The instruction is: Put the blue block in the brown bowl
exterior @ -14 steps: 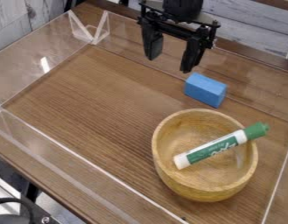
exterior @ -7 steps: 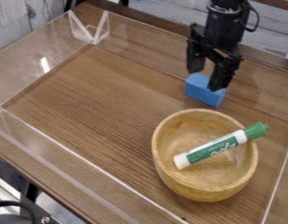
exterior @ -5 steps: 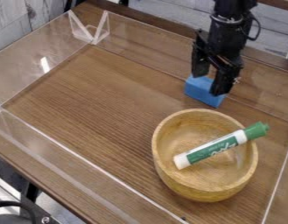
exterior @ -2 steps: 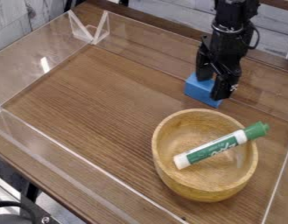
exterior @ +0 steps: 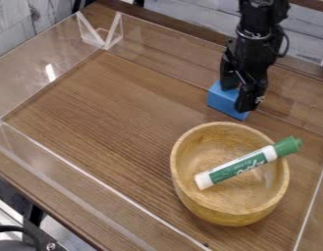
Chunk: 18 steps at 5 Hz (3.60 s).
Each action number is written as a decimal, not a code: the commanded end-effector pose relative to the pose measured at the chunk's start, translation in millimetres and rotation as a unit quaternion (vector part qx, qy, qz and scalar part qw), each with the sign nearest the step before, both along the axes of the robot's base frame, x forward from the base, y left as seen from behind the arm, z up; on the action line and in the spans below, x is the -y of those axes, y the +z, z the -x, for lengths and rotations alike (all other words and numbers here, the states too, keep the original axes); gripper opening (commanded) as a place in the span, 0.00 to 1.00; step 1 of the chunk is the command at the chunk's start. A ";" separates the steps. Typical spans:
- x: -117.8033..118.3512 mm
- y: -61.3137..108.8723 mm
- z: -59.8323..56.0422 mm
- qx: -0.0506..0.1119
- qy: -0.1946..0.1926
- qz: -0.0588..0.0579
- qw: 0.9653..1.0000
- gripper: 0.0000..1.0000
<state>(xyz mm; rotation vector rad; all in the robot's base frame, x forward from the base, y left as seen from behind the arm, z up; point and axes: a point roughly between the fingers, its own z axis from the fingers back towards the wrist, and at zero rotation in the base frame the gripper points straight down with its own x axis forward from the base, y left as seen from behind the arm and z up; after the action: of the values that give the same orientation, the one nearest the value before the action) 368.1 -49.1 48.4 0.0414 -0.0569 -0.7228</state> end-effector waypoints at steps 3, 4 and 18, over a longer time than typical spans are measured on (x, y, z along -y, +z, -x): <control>4.1 -4.3 0.1 0.025 -0.029 -0.001 0.999 1.00; 4.1 -9.1 0.7 0.027 -0.035 0.000 0.999 1.00; -8.5 7.6 24.7 -0.022 -0.017 -0.009 1.000 0.00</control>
<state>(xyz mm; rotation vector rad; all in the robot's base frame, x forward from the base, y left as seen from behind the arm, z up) 327.9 -40.7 23.6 0.0111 0.0979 -0.7623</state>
